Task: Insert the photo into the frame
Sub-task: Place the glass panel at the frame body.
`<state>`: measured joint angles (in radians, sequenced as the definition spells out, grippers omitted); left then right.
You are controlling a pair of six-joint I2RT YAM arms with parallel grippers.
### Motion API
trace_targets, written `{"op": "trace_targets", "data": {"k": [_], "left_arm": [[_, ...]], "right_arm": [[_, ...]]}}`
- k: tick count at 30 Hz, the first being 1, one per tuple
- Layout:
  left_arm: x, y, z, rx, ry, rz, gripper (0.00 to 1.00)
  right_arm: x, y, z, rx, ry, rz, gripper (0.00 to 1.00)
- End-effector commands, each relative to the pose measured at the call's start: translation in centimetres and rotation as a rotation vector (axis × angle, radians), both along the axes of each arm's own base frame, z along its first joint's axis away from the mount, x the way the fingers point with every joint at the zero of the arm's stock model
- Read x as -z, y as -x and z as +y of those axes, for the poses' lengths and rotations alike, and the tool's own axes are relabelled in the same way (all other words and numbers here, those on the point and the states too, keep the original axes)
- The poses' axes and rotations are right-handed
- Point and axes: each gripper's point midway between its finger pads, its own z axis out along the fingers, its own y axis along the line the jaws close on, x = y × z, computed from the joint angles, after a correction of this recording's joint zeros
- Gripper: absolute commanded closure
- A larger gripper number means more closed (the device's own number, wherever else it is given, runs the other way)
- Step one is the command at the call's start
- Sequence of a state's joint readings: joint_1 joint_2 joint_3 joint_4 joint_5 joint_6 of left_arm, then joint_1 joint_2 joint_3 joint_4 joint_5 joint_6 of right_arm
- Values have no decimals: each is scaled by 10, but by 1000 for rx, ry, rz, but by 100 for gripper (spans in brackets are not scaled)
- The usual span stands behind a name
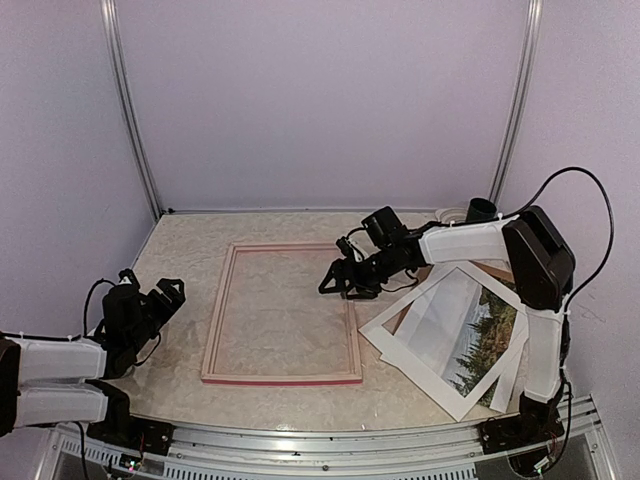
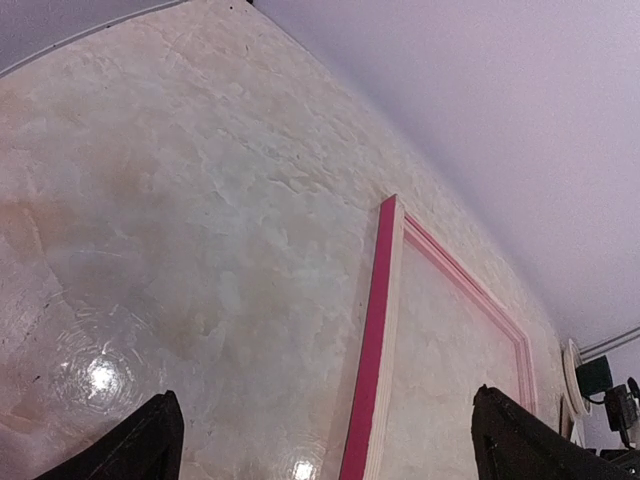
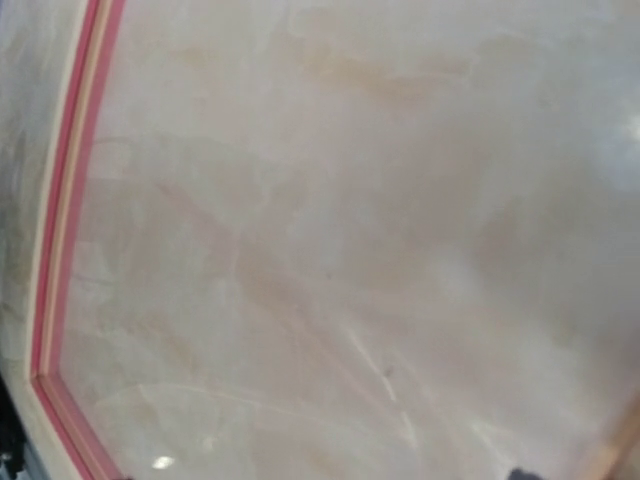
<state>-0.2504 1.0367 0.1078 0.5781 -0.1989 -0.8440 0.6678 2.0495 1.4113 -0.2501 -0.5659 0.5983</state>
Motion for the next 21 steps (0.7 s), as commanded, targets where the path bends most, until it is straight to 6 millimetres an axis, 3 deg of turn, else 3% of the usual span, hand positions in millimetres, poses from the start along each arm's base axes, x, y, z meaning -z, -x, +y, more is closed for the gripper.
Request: {"op": "trace_targets", "data": {"k": [1, 13, 21], "left_arm": [[-19, -8, -5, 17, 1, -55, 1], [-19, -8, -5, 16, 1, -54, 1], [-18, -7, -5, 16, 0, -53, 1]], "right_arm": [[-24, -3, -2, 4, 28, -76, 20], [-33, -11, -17, 41, 109, -138, 20], [-28, -28, -33, 107, 206, -197, 23]]}}
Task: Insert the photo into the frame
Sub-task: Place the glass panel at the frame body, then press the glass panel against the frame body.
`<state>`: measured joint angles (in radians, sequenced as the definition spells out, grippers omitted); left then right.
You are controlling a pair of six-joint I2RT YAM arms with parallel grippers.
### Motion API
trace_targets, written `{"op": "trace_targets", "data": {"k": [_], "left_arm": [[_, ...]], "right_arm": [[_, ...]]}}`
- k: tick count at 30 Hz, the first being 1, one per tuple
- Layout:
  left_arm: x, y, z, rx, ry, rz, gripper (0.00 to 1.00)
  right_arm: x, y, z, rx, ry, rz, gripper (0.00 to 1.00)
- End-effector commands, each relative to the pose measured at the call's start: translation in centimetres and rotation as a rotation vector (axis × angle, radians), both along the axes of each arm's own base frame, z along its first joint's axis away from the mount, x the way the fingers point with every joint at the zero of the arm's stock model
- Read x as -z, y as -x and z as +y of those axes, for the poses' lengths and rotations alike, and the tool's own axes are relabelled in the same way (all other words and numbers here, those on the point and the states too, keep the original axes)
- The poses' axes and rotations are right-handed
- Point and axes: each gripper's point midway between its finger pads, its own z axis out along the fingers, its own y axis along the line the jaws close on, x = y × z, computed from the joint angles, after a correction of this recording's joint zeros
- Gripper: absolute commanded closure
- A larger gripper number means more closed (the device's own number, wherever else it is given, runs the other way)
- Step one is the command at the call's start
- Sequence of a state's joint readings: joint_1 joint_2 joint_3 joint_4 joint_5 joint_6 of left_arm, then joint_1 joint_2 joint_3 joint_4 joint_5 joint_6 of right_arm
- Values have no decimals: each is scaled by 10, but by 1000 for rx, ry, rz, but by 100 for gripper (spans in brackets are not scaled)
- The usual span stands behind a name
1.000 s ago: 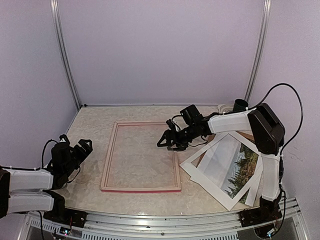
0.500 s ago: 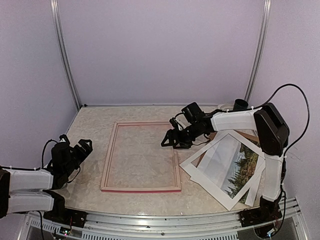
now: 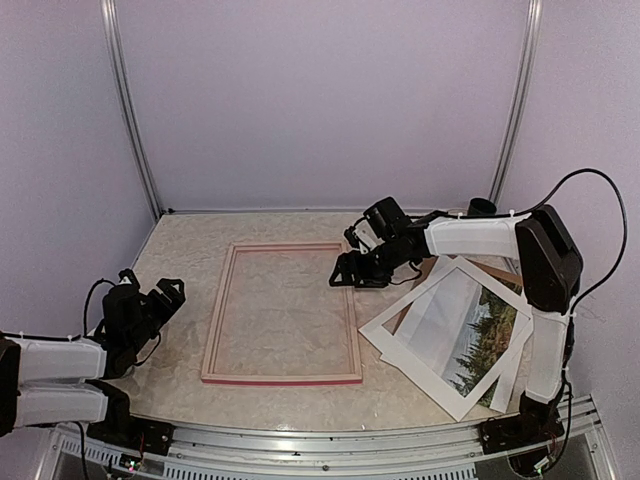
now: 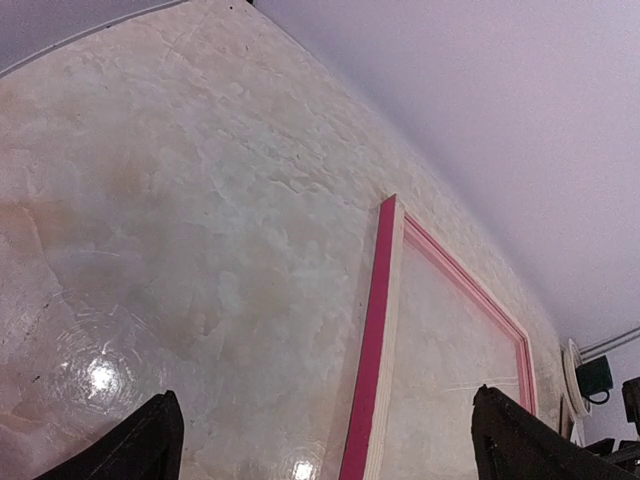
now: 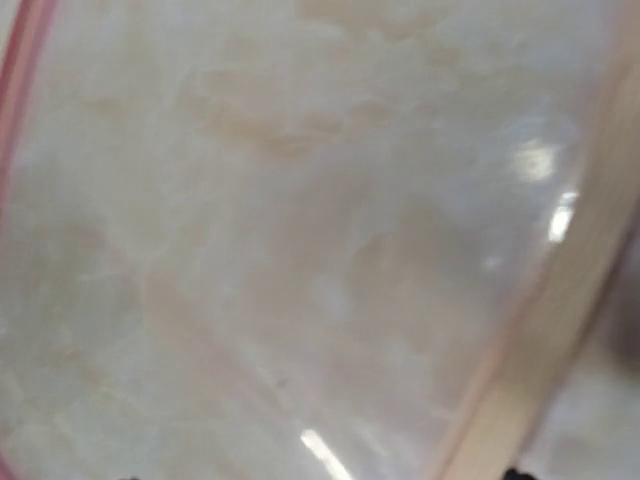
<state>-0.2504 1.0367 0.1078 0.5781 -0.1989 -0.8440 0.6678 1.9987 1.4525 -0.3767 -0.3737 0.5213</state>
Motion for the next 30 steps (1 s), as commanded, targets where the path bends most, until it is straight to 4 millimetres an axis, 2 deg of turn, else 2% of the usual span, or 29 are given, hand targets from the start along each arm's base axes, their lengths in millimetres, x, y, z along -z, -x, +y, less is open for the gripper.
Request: {"op": "trace_targets", "data": {"k": [1, 6, 12, 21, 30], "left_arm": [[-18, -7, -5, 17, 0, -52, 1], [-19, -8, -5, 17, 1, -56, 1], [-19, -8, -5, 17, 1, -54, 1], [-16, -8, -6, 21, 3, -45, 1], [-17, -8, -6, 21, 3, -47, 1]], "right_arm": [[-15, -14, -13, 55, 77, -91, 25], [-4, -22, -29, 105, 179, -129, 35], [10, -16, -42, 131, 262, -144, 37], [28, 10, -41, 113, 349, -153, 37], [28, 40, -35, 74, 384, -164, 37]]}}
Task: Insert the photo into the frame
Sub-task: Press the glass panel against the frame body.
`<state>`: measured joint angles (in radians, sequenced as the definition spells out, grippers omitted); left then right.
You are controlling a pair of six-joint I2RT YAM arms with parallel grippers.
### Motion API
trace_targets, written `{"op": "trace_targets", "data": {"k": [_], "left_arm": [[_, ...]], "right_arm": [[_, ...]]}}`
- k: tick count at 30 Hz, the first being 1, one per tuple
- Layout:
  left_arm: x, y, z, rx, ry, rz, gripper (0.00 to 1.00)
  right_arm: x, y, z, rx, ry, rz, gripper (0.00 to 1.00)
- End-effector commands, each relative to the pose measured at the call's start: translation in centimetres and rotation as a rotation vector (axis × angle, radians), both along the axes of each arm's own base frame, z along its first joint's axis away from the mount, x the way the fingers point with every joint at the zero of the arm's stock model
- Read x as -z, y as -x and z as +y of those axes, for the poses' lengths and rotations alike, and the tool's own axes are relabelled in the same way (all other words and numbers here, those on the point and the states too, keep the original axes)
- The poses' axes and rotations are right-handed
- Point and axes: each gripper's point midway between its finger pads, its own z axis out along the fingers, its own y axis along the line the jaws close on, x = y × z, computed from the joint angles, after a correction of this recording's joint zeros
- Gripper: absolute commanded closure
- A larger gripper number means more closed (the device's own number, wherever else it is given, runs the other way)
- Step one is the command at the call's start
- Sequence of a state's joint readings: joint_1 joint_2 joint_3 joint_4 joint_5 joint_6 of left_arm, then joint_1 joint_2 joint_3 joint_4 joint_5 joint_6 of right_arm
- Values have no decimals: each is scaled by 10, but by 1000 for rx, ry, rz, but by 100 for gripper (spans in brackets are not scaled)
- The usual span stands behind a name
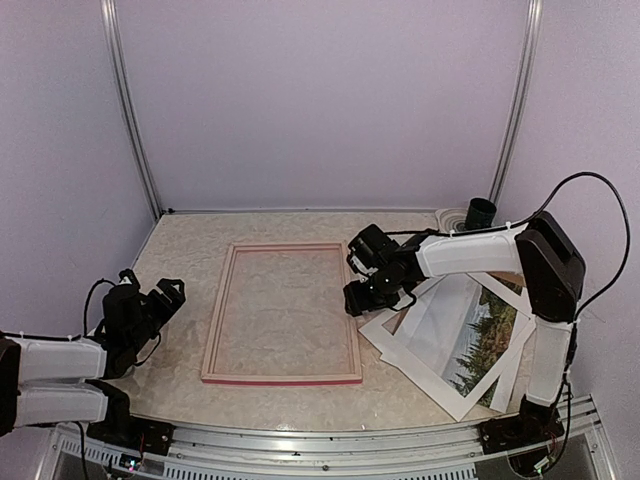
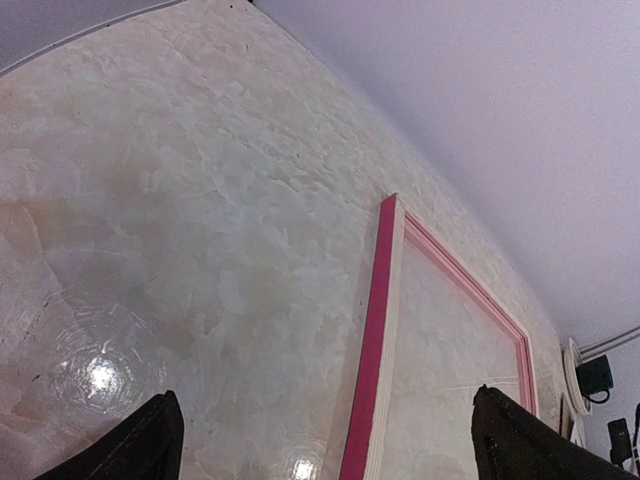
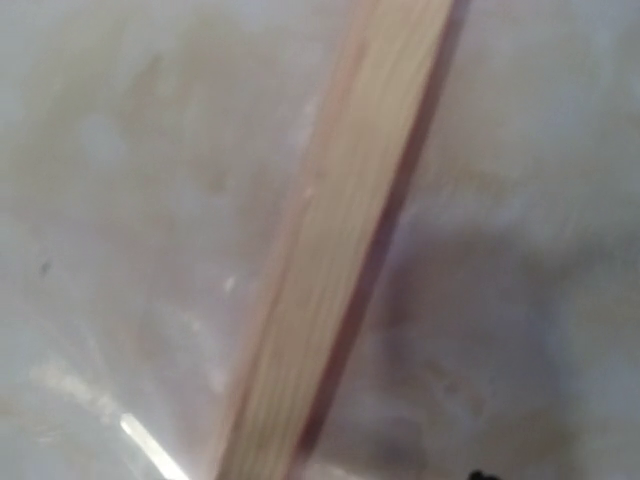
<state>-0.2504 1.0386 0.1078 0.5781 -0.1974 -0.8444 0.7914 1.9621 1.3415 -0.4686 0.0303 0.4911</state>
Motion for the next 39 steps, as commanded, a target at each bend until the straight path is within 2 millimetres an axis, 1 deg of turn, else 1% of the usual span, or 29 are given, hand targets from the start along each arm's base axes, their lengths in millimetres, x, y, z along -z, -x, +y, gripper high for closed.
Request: {"op": "trace_targets", "data": {"k": [1, 6, 10, 17, 21, 24, 28, 31, 35, 39], "left_arm": [[-17, -8, -6, 19, 3, -49, 1], [-17, -8, -5, 18, 4, -50, 1], [-18, -8, -6, 19, 4, -50, 1], [-18, -8, -5, 16, 4, -50, 1], [-17, -8, -5, 15, 3, -48, 1], [-16, -7, -5, 15, 3, -46, 1], [-16, -8, -5, 13, 2, -46, 1], [-16, -8, -5, 13, 1, -47, 1], [-16, -8, -4, 12, 1, -45, 1], [-16, -8, -5, 13, 2, -46, 1]], "right_arm": [[-18, 13, 2, -6, 19, -44, 37], [-9, 26, 3, -24, 42, -28, 37], [-1, 33, -1, -23, 75, -22, 37], [8, 44, -5, -30, 107, -13, 37], [7, 47, -4, -37, 107, -11, 37], [3, 52, -1, -53, 106, -12, 37], [-2, 62, 4, -80, 109, -11, 36], [-2, 71, 6, -95, 130, -11, 36], [-2, 79, 4, -98, 152, -11, 36], [-3, 82, -4, -77, 173, -22, 36]]}}
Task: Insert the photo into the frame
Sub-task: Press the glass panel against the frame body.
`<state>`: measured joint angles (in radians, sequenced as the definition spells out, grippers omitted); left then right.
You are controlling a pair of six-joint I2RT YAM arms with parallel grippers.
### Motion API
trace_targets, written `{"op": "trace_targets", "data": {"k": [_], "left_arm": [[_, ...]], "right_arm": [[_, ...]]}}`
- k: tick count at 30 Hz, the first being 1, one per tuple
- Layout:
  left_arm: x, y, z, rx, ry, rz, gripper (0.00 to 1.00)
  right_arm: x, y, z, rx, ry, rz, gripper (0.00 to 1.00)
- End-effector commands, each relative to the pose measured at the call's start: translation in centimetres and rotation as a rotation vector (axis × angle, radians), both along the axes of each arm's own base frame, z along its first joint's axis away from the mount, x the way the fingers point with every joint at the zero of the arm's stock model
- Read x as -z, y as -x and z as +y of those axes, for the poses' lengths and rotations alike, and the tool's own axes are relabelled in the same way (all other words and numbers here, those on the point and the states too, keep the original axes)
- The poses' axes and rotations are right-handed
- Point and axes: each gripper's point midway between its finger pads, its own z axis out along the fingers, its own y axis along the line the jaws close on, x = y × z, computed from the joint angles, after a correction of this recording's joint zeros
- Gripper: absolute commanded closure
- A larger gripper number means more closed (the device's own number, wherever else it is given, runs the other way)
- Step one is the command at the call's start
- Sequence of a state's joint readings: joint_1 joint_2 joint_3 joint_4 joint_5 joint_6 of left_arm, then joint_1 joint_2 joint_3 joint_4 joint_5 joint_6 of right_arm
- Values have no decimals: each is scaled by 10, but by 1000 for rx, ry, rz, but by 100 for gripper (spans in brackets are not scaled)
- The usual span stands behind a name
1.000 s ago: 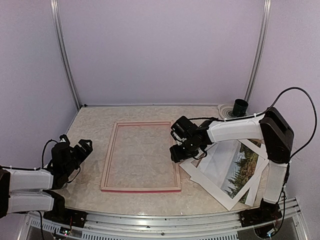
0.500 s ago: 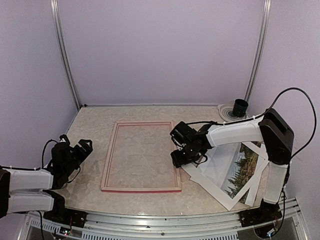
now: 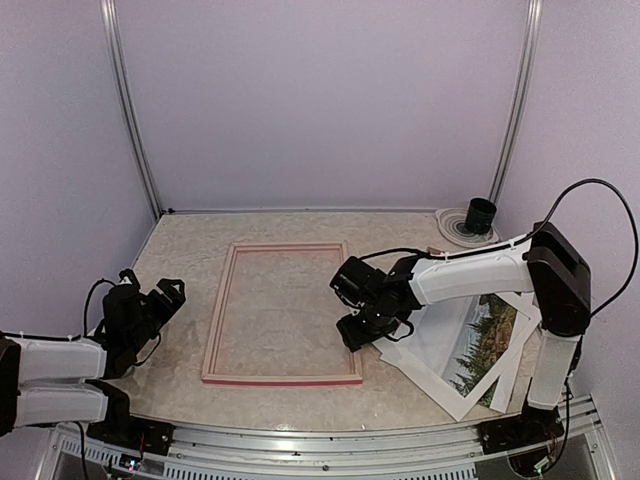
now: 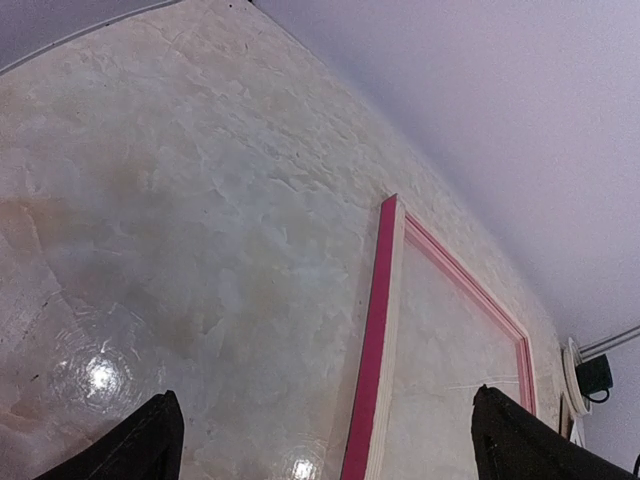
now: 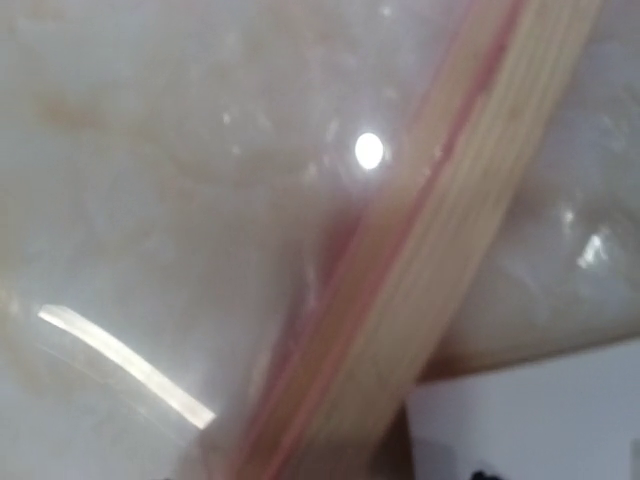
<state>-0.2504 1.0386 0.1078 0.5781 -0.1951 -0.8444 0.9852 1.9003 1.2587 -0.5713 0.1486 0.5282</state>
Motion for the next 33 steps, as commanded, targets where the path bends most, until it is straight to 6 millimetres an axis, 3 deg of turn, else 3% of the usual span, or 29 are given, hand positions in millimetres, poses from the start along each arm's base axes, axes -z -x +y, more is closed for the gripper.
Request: {"op": "trace_targets", "data": {"k": [1, 11, 25, 33], "left_arm": [[-16, -8, -4, 10, 2, -46, 1], [-16, -8, -4, 11, 2, -45, 1], [-16, -8, -4, 11, 2, -45, 1], [-16, -8, -4, 9, 2, -44, 1]], "right_arm": [[-13, 4, -15, 37, 21, -31, 36], [-1, 8, -20, 39, 44, -18, 36], [-3, 17, -2, -11, 38, -15, 36], [8, 21, -10, -5, 81, 0, 36]]}}
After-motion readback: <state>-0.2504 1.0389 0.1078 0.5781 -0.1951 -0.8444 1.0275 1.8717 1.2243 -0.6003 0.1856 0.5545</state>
